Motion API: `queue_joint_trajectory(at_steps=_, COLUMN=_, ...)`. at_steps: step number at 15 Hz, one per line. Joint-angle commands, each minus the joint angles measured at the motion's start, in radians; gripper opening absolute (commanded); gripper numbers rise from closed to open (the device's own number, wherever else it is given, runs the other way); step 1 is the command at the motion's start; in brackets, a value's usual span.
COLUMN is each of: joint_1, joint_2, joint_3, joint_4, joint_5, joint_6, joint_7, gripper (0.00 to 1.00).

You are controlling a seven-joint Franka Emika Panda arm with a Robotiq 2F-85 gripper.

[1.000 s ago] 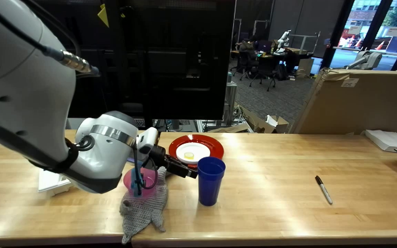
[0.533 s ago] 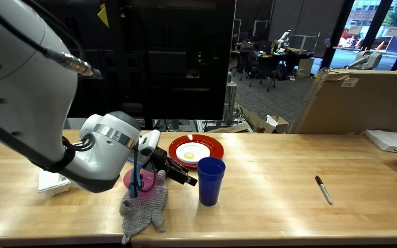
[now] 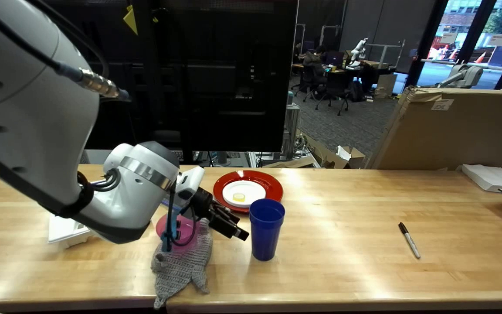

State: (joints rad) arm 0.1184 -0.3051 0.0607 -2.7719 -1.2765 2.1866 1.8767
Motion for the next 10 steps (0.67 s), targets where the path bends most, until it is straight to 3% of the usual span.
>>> queue_joint_trajectory(at_steps=1, joint_1=-0.025, joint_2=0.015, joint_3=0.004, joint_4=0.0, joint_5=-0.007, joint_6=-0.033, joint_7=0.066, gripper=1.0)
queue_joint_trajectory(at_steps=10, joint_1=-0.104, joint_2=0.122, joint_3=-0.072, joint_4=-0.003, joint_5=-0.045, joint_6=0.059, joint_7=0.102, gripper=1.0)
